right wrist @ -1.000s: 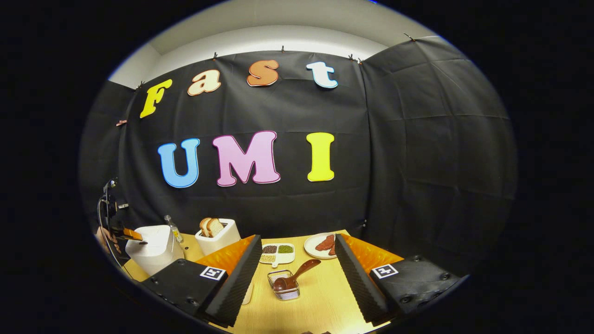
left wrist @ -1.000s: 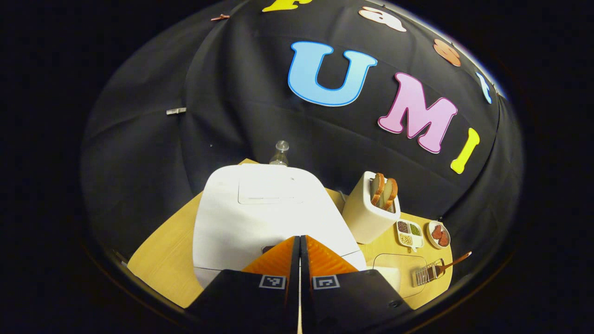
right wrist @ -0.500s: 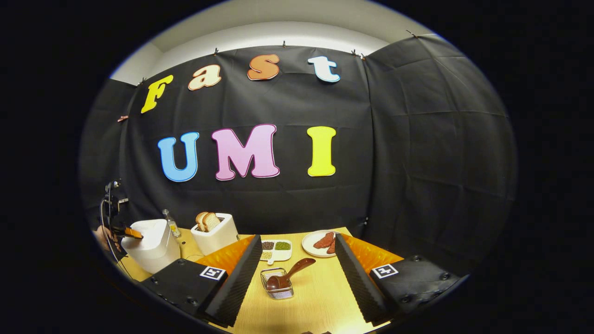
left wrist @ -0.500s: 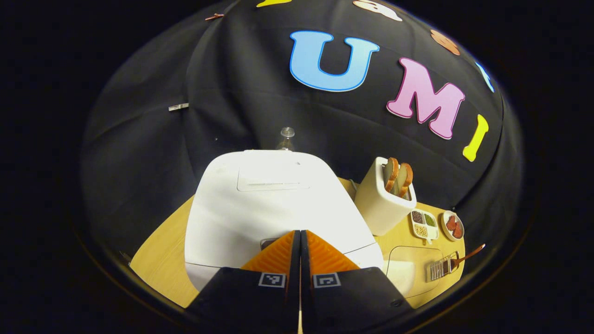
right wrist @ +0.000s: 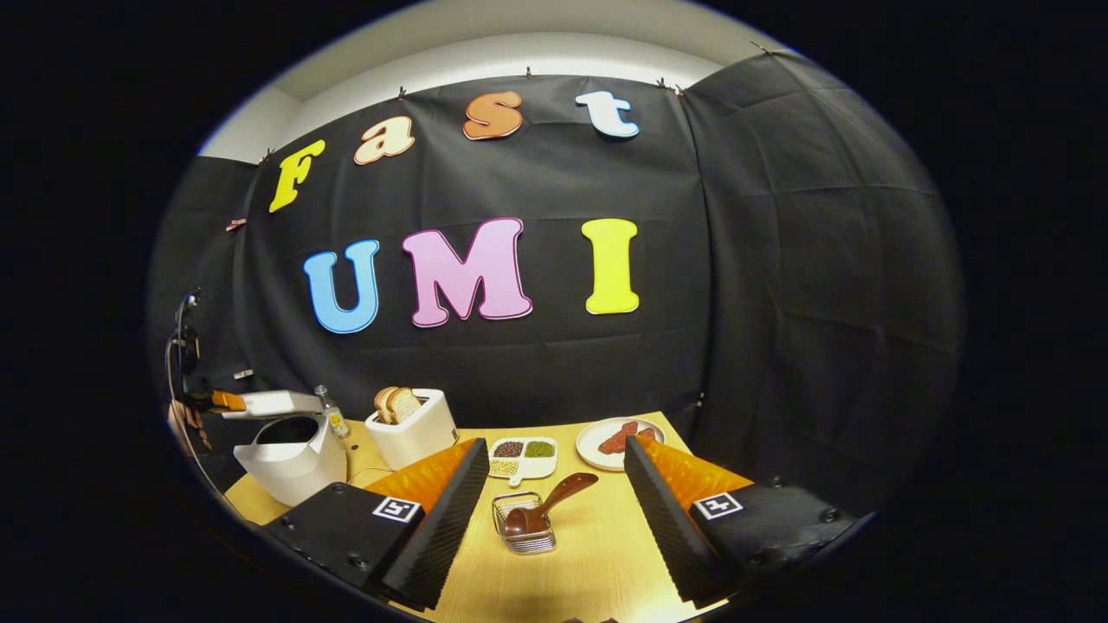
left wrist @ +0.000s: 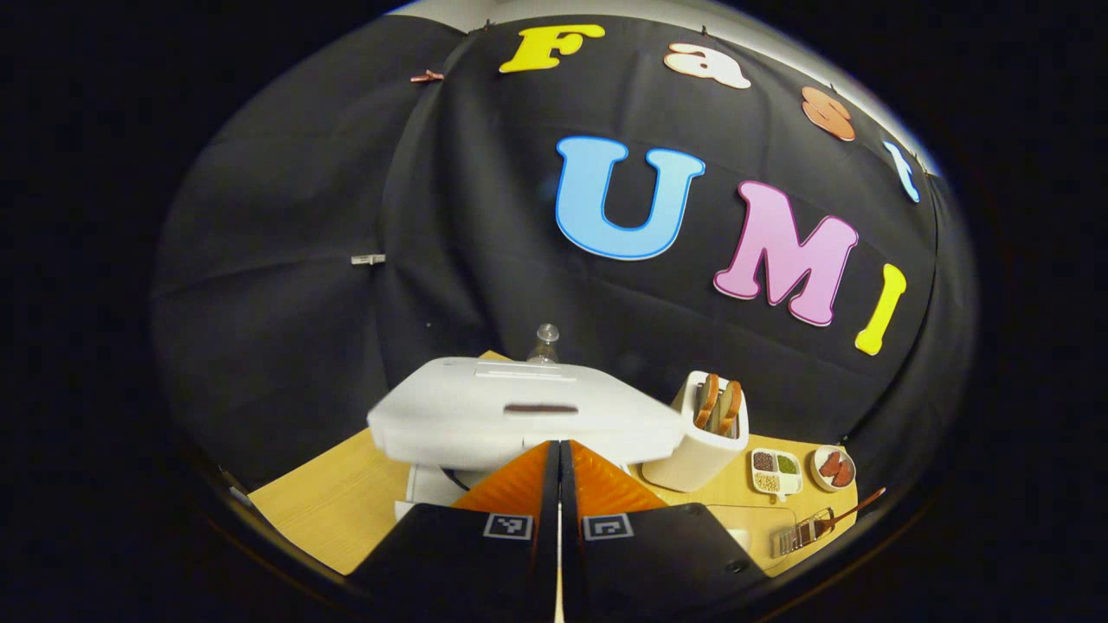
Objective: Close the left gripper, press the button to open the rice cooker; take a wooden spoon from the chopstick holder with the right hand, scoop a spoonful of rice and pour it into the rice cooker, then put the wooden spoon back into the chopstick holder.
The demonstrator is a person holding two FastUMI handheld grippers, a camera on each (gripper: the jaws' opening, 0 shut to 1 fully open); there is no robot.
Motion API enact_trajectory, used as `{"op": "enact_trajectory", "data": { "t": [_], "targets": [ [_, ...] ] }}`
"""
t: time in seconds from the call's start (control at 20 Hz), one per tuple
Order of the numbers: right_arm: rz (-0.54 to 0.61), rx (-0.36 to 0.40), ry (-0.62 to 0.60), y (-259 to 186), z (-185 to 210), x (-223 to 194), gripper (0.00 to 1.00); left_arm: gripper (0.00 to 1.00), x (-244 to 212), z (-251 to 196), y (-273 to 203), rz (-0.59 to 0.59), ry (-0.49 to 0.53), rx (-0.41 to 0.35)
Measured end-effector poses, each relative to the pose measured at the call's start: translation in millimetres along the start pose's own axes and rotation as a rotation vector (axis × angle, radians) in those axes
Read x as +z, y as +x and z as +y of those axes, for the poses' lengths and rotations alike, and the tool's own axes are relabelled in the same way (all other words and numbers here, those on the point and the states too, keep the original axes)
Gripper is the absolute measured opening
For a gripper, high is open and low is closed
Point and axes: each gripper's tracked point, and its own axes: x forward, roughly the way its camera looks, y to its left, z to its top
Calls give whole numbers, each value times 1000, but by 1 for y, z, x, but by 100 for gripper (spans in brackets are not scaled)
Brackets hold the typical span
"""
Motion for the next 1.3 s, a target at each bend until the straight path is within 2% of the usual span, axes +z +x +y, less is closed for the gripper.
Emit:
{"op": "enact_trajectory", "data": {
  "t": [0.3, 0.4, 0.45, 0.5, 0.75, 0.8, 0.95, 1.15, 1.3],
  "targets": [
    [69, 51, 43, 22, 1, -27, 99, 11, 14, -24, -86, -116, 8, 14],
    [93, 58, 53, 29, -3, -36, 99, 20, 11, -34, -108, -123, 48, 23],
    [105, 60, 56, 33, -4, -40, 99, 31, 9, -41, -118, -123, 80, 23],
    [115, 60, 61, 36, -5, -45, 98, 34, 8, -49, -126, -123, 107, 18],
    [166, 63, 74, 46, -10, -72, 99, 94, -9, -101, -152, -135, 211, -48],
    [178, 70, 81, 48, -9, -77, 98, 98, -16, -108, -156, -126, 236, -48],
    [205, 89, 94, 52, -5, -91, 98, 98, -35, -138, -166, -102, 271, -93],
    [243, 89, 109, 64, -9, -111, 98, 98, -61, -162, -178, -54, 235, -153],
    [260, 99, 125, 78, -11, -127, 99, 98, -82, -152, -180, -6, 236, -123]
  ]
}}
